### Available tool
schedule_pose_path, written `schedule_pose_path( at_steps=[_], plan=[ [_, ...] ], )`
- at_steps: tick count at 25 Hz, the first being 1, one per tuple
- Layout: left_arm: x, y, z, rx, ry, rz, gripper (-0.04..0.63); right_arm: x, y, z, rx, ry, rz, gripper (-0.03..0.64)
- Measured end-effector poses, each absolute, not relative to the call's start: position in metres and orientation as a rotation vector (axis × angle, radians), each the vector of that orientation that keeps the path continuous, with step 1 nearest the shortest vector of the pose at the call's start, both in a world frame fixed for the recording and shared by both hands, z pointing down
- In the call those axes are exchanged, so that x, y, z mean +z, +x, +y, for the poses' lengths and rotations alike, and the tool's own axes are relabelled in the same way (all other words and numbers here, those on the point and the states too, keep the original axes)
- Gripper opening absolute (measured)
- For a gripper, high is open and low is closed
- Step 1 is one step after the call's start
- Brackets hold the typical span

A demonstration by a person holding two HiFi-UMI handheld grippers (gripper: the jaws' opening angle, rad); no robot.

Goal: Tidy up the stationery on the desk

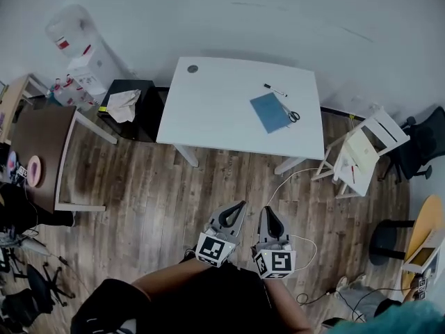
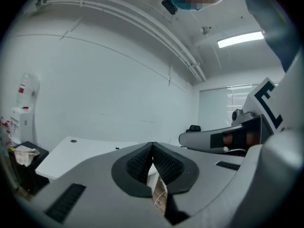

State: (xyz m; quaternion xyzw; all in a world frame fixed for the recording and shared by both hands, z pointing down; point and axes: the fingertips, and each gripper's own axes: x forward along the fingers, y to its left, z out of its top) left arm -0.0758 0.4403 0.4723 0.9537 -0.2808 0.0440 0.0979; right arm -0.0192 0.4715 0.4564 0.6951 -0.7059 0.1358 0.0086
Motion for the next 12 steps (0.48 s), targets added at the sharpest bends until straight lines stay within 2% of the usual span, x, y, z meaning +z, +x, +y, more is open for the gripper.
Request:
schedule_pose_path(
  at_steps=[12],
  plan=[
    [0.477,-0.05,0.314,0.156,2.848,-0.675,0.008,0.469,0.005,0.352,0.478,2.152,-2.098,0.034]
  ],
)
